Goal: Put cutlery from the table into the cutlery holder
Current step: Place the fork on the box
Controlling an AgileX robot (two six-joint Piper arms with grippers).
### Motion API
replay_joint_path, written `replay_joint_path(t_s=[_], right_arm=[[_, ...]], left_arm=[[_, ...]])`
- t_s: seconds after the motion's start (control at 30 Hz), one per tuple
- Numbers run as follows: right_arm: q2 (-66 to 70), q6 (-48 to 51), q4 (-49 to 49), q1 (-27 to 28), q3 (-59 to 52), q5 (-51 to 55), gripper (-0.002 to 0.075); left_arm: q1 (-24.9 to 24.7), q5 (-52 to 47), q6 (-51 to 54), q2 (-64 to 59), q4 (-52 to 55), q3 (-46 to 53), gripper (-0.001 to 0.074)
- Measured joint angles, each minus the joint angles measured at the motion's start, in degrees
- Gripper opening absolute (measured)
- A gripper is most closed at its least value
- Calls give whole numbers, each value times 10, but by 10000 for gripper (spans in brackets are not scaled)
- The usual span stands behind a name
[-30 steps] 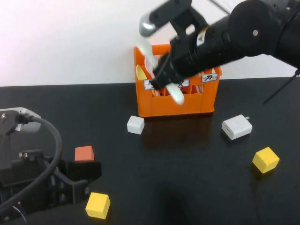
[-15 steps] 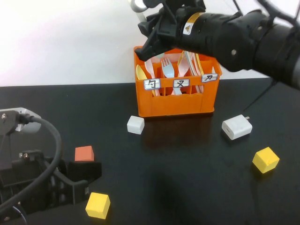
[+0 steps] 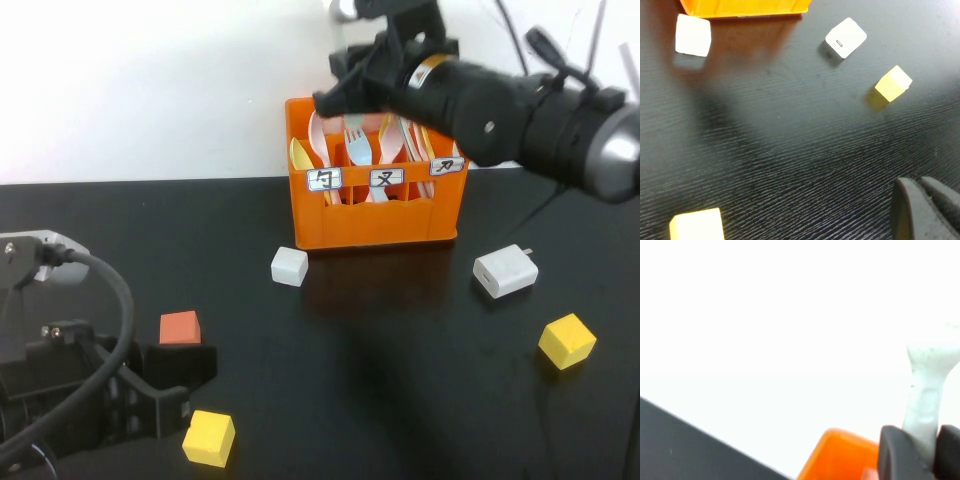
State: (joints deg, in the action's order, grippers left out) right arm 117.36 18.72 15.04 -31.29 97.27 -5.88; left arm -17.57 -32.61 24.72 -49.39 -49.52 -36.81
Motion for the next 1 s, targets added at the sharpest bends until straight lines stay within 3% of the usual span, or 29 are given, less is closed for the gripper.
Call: replay_joint_path(t_s=[0.4, 0.73, 1.0], right_arm=[[25, 11, 2, 11, -3, 13, 138], [34, 71, 2, 18, -3, 104, 145], [35, 75, 2, 18, -3, 128, 336]], left_arm=[[0, 0, 4, 0, 3, 0, -1], [0, 0, 8, 0, 3, 0, -1], [0, -1, 8, 0, 3, 0, -1]])
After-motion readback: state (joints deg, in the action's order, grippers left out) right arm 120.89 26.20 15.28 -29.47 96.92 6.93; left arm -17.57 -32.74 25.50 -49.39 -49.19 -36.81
